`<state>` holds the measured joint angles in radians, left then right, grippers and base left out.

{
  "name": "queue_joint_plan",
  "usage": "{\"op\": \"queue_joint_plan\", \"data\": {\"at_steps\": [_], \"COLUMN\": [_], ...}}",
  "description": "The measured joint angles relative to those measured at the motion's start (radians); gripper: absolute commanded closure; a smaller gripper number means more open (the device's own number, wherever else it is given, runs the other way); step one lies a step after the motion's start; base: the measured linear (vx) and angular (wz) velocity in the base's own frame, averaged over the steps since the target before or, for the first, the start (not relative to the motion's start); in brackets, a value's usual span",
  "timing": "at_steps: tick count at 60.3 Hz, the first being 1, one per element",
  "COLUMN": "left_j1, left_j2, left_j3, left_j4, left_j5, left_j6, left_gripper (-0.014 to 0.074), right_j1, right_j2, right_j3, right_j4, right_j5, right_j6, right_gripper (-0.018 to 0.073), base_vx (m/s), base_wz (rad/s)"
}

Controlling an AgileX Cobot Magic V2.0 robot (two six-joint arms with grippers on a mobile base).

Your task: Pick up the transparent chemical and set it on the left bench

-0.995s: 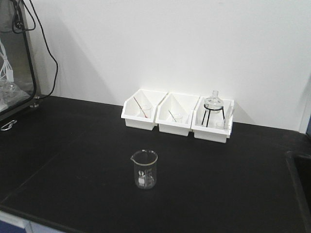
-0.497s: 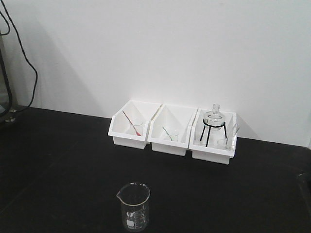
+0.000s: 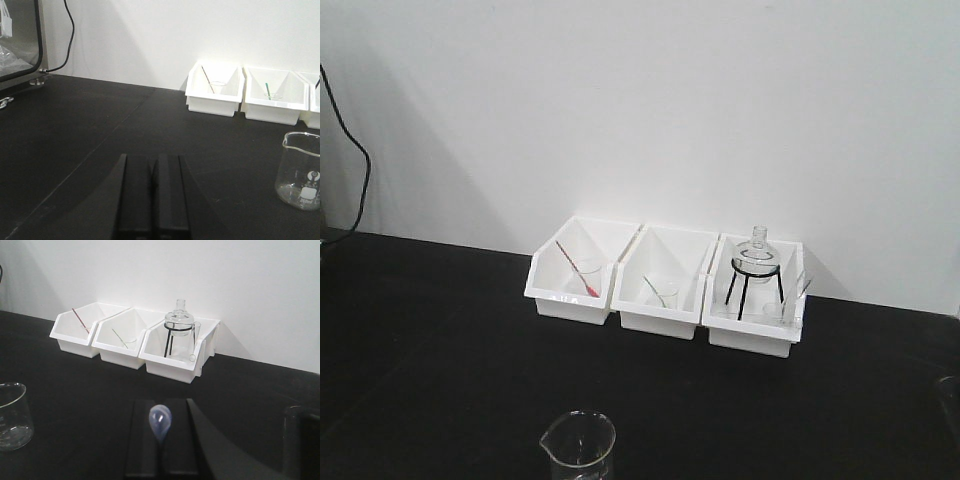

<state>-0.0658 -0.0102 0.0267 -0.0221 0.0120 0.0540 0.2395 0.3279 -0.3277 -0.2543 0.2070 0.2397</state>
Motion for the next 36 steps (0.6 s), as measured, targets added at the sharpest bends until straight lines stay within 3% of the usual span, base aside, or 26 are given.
{"op": "queue_joint_plan", "data": {"at_steps": [24, 36], "left_j1": [0.000, 0.000], "left_j2": [0.000, 0.000], "left_j3": [0.000, 0.000], "left_j4": [0.000, 0.000], "left_j5": [0.000, 0.000], "left_j6": [0.000, 0.000], "left_gripper": [0.0600, 0.0600], "right_j1": [0.000, 0.000], "right_j2": [0.018, 0.199], "right_j3": [0.000, -0.017], "right_j4": [0.000, -0.039], "right_j5": [-0.038, -0.316], "right_j6": [0.000, -0.021], "right_gripper": [0.0562, 0.0562], "base_vx": [0.02, 0.00], "base_wz": [-0.01, 0.00]}}
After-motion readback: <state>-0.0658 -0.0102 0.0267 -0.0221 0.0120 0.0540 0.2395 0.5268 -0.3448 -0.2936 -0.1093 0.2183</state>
